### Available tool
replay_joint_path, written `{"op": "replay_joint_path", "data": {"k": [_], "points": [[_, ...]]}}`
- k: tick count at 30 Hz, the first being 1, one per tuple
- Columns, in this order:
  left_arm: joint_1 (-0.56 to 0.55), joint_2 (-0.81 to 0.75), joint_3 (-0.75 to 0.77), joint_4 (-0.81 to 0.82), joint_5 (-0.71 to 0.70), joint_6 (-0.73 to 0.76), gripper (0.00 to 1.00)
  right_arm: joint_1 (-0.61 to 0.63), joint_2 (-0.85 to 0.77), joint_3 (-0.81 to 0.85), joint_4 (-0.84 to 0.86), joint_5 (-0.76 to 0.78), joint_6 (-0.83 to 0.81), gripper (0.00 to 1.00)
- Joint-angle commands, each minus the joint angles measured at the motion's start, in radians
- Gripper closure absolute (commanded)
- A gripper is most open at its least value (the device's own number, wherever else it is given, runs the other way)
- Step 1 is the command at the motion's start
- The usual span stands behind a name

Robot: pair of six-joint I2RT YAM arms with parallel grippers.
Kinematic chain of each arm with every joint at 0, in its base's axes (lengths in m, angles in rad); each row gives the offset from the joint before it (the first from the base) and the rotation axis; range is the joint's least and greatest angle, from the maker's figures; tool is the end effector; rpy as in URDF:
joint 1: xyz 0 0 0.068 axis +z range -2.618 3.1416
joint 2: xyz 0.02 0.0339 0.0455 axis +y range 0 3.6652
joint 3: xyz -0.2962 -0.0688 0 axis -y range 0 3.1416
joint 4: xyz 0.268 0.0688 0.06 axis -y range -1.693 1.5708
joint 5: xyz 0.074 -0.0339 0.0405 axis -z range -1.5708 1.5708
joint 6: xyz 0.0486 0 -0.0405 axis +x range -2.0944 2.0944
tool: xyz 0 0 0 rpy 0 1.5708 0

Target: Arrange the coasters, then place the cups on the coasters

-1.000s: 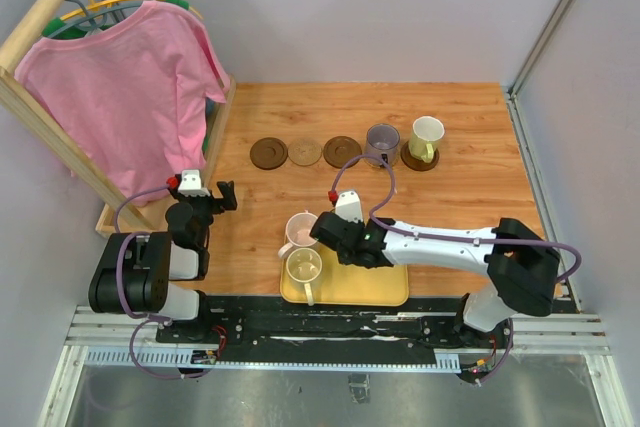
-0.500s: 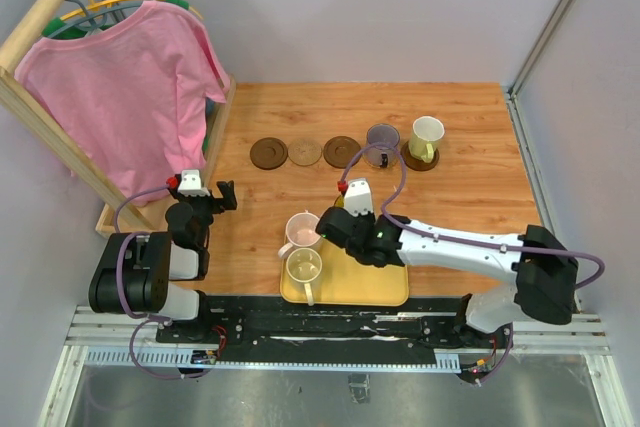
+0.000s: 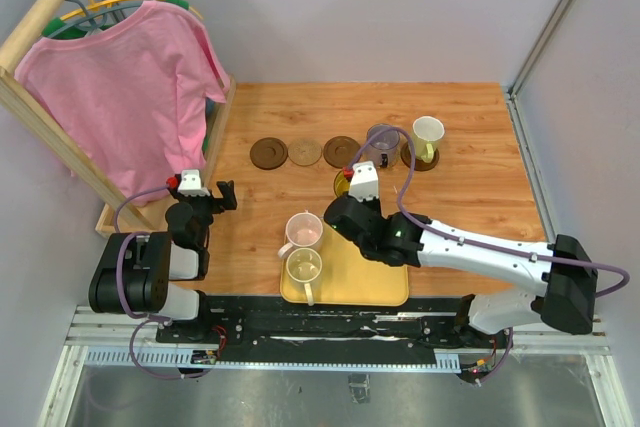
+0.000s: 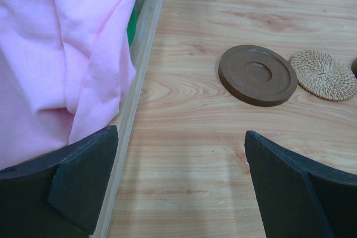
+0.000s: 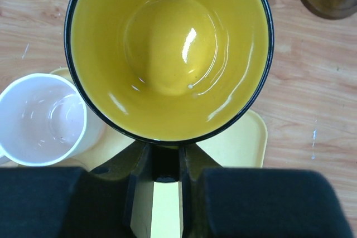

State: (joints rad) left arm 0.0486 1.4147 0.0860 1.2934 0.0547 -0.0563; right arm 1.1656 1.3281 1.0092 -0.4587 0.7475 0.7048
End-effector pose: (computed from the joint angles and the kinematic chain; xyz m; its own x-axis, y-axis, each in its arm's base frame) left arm 0.2188 0.0080 0.1560 -0.0355 -0.0580 -0.9977 0.0041 0.9983 -0.0582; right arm 0.1487 0.2629 0.2970 -0.5236 -0.0154 -0.8518 -0.1888 0.9771 0.0984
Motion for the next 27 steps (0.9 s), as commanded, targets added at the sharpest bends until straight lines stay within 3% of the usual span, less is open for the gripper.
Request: {"op": "replay_joint_path", "data": {"k": [1,11,27], "points": [[-0.001,0.004,0.012,0.046,-0.001,0.006,0.00,0.022,-0.042,0.053,0.117,0.116,-0.093,0.99],[-0.001,0.004,0.012,0.046,-0.001,0.007,0.00,0.009,-0.026,0.078,0.268,0.176,-0.258,0.99],[-0.001,0.004,0.013,0.046,-0.002,0.007,0.00,-0.141,0.027,0.110,0.404,0.044,-0.358,0.99]]}}
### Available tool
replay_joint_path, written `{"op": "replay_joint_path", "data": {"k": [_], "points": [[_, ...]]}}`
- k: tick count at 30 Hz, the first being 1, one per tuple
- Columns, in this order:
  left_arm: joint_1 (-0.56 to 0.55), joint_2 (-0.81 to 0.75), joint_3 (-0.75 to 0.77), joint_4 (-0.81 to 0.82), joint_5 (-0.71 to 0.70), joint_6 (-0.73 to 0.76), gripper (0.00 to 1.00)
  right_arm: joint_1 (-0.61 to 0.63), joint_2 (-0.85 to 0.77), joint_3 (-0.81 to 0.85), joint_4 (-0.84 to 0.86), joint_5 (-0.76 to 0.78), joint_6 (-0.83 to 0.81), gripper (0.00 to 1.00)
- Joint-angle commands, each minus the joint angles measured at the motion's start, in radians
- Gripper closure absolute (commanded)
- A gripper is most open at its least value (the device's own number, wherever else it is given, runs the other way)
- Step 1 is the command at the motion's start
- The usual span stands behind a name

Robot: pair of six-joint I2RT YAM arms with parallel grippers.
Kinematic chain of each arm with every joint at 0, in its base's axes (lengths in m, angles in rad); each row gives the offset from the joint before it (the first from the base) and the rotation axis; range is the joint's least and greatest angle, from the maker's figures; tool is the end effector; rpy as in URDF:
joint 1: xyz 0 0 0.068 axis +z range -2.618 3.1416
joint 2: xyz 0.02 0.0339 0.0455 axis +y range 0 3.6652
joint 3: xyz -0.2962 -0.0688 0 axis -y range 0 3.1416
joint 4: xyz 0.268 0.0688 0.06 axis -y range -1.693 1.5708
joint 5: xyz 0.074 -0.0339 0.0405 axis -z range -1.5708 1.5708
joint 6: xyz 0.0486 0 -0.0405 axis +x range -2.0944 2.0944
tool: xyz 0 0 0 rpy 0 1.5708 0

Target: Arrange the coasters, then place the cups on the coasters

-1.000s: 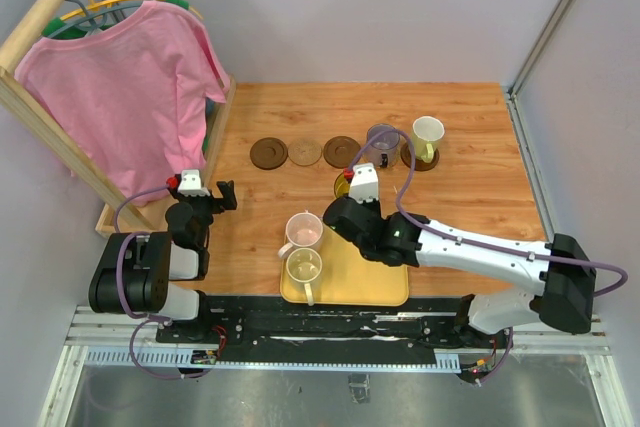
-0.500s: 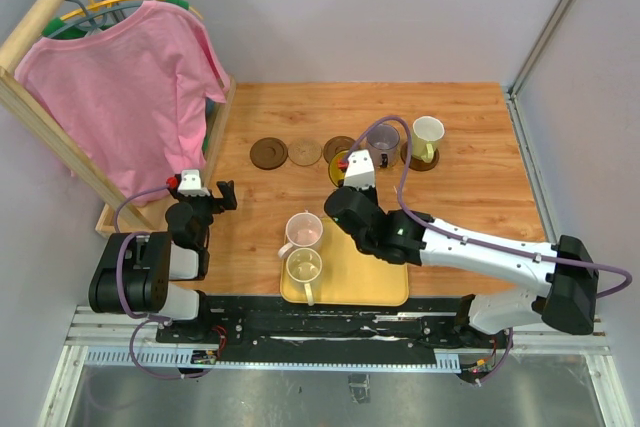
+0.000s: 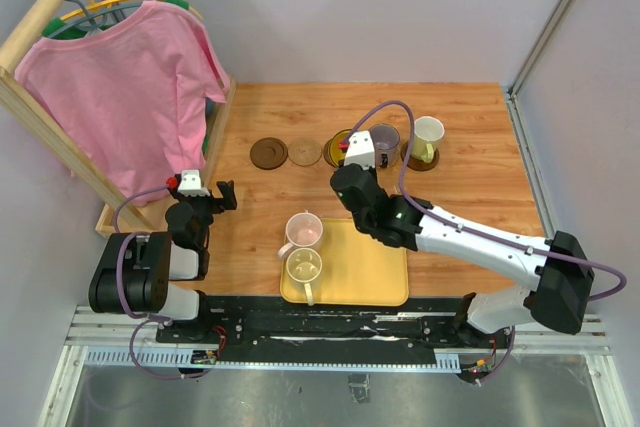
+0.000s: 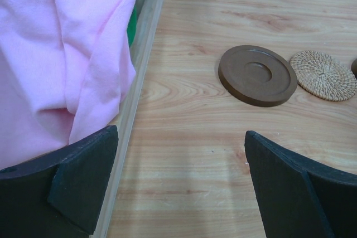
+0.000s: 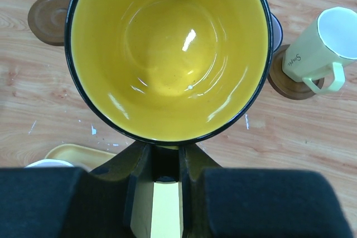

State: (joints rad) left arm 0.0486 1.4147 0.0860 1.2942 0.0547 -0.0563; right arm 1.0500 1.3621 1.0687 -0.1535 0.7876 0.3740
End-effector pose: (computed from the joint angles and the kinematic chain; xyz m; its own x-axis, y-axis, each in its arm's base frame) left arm 0.2188 0.0080 0.1561 -0.0347 -0.0579 -0.9977 0.0041 0.9983 -0.0581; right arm 0.1942 0.2693 0.3364 -0.3076 -0.0182 -0.9513 -0.1951 0.9798 0.0444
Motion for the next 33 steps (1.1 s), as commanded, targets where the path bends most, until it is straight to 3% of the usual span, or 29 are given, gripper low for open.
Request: {"op": "replay_joint_path", "data": {"k": [1,33], "points": [[-0.001,0.004,0.012,0.045,-0.002,0.007,0.00,-0.030,-0.009,0.050,0.101,0.001,-0.028,0.99],[-0.001,0.004,0.012,0.045,-0.002,0.006,0.00,-0.059,0.014,0.056,0.136,-0.034,-0.043,0.99]]}}
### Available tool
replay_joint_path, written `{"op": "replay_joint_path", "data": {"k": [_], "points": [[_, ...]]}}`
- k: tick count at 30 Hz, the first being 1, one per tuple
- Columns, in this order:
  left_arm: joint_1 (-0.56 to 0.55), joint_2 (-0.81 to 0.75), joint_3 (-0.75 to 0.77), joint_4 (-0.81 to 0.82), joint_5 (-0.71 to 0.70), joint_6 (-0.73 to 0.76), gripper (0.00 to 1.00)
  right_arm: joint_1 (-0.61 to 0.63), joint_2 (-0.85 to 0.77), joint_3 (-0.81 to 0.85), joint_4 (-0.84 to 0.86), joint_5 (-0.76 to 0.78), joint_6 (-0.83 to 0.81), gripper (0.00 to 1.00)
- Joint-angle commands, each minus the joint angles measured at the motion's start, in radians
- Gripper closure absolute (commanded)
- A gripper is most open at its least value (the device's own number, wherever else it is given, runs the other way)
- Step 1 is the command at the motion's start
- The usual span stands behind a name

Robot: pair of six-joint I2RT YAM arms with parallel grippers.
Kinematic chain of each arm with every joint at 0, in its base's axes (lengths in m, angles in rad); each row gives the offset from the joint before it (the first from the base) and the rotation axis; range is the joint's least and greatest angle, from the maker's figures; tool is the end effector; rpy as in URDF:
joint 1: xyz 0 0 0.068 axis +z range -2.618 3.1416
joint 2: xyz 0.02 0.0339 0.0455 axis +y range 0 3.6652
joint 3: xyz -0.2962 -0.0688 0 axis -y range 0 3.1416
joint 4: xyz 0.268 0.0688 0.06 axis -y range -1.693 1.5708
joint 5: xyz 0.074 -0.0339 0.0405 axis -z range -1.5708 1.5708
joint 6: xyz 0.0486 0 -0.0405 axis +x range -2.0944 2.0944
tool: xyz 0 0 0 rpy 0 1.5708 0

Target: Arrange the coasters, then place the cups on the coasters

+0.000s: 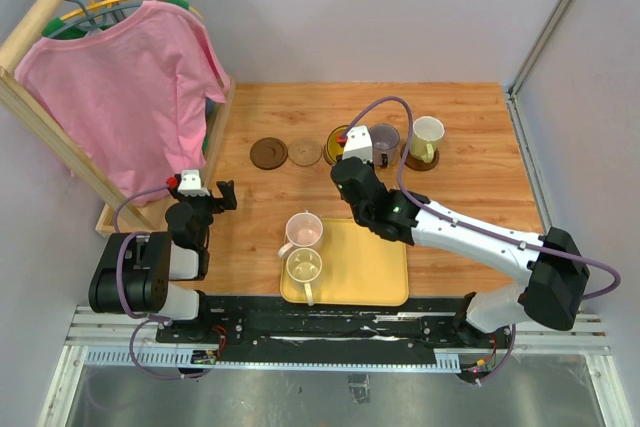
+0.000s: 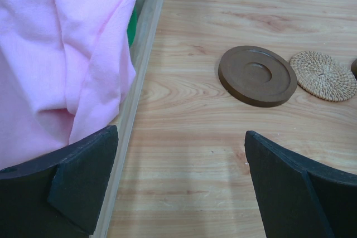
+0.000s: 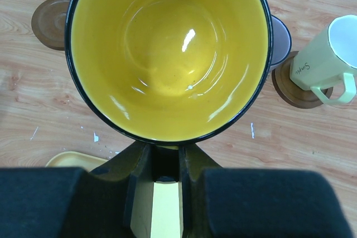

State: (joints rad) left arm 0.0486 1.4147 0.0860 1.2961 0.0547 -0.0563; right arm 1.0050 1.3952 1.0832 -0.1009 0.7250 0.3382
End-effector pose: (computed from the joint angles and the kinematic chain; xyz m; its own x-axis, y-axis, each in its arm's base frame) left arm 0.2188 0.0080 0.1563 -0.0328 -0.0579 -0.9978 0.0042 0.9983 -0.0580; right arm 0.2110 0.2721 0.3357 -0.3045 -0.0163 -0.9524 -0.2175 0.9746 0.0529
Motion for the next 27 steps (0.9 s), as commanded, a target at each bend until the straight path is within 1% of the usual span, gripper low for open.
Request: {"op": "replay_joint_path", "data": {"k": [1,6,12,18,27], "points": [[-0.001,0.004,0.012,0.043,-0.003,0.007,0.00,-0.014,-0.019,0.041,0.084,0.027,-0.007,0.99],[-0.001,0.004,0.012,0.043,-0.002,0.006,0.00,-0.016,-0.012,0.047,0.084,0.025,-0.006,0.99],[-0.001,0.004,0.012,0.043,-0.002,0.007,0.00,-0.026,0.032,0.079,0.085,0.022,-0.007,0.99],[-0.001,0.004,0.012,0.043,-0.002,0.006,0.00,-0.040,0.110,0.139,0.092,0.023,-0.005,0.99],[-0.001,0.003,0.012,0.043,-0.002,0.007,0.00,-0.095,0.221,0.230,0.107,0.003,-0.001,0.99]]}}
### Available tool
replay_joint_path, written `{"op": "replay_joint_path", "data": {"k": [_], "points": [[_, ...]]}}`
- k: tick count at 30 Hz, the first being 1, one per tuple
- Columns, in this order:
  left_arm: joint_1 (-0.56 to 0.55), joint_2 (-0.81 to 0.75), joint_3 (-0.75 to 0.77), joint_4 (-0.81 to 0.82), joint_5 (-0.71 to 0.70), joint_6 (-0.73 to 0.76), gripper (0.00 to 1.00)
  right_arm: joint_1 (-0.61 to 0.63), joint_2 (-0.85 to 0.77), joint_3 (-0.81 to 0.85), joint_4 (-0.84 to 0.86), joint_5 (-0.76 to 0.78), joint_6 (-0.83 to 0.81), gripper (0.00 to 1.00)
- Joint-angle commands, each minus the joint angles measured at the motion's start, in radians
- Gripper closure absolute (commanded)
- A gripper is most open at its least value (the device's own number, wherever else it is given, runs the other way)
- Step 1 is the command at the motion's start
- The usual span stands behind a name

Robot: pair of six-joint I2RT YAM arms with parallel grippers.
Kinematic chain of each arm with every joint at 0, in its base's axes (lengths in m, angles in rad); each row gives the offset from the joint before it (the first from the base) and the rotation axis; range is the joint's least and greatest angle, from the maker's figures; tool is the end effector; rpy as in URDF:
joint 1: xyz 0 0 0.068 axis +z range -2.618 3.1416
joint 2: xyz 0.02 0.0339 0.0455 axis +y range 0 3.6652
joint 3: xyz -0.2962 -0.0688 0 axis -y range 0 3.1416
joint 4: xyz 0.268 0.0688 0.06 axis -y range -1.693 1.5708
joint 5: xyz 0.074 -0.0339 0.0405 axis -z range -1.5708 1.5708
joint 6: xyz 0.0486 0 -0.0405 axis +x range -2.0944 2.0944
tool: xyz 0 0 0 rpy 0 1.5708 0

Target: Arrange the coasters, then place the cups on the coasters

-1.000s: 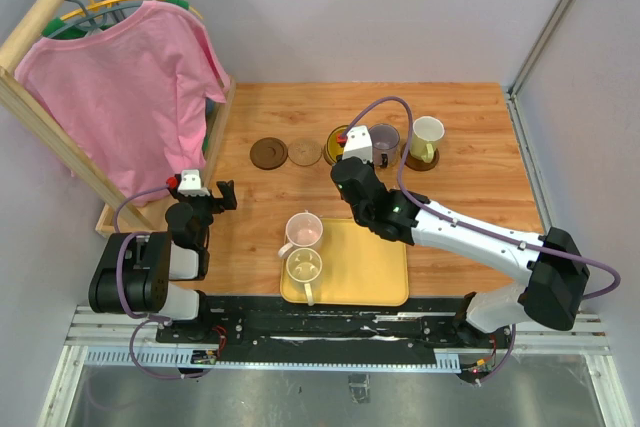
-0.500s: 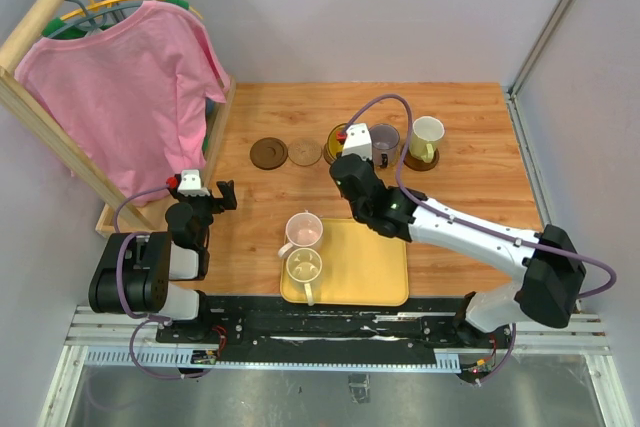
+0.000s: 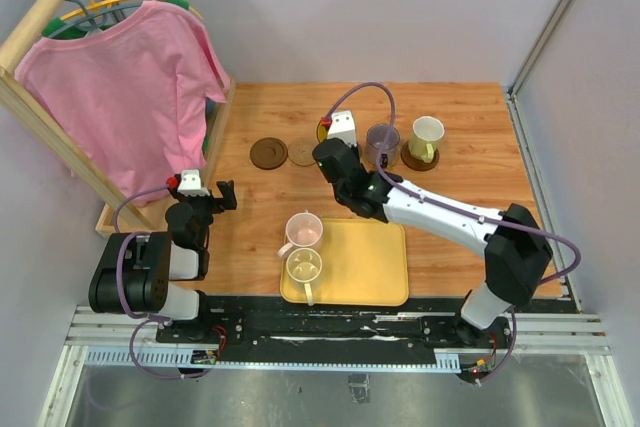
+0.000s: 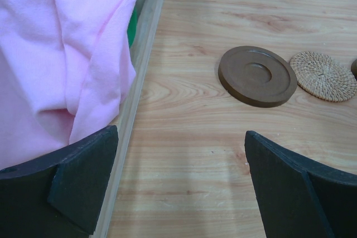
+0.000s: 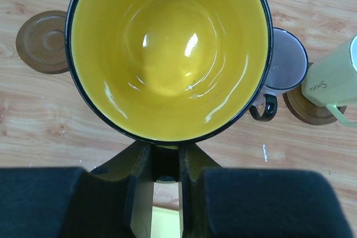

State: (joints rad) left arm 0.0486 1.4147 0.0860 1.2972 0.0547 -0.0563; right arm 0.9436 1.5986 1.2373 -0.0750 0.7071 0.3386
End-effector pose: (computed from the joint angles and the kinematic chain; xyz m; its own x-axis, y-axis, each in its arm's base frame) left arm 0.2188 0.0080 0.1564 -0.0318 -0.0578 -0.9978 0.0043 0.9983 -0.0580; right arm 0.2607 0.3059 0.3241 -0.3236 -0.0162 -0.9460 -0.1723 0.9841 0.0421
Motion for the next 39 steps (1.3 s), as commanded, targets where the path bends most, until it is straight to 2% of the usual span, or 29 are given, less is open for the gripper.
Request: {"op": "replay_joint_path", "data": {"k": [1,11,21,31,39], "points": [[-0.001,0.004,0.012,0.042,-0.002,0.007,0.00,-0.040,0.030,0.086,0.080,0.018,-0.002,0.99],[-0.001,0.004,0.012,0.042,-0.002,0.007,0.00,-0.109,0.163,0.153,0.050,-0.013,0.075,0.99],[-0.001,0.004,0.012,0.042,-0.001,0.006,0.00,-0.220,0.255,0.250,-0.104,-0.182,0.180,0.99],[-0.001,0.004,0.012,0.042,-0.001,0.007,0.00,-0.256,0.376,0.421,-0.274,-0.233,0.153,0.99],[-0.001,0.005,0.012,0.042,-0.002,0.007,0.00,-0.266,0.459,0.488,-0.317,-0.277,0.160,0.99]]}}
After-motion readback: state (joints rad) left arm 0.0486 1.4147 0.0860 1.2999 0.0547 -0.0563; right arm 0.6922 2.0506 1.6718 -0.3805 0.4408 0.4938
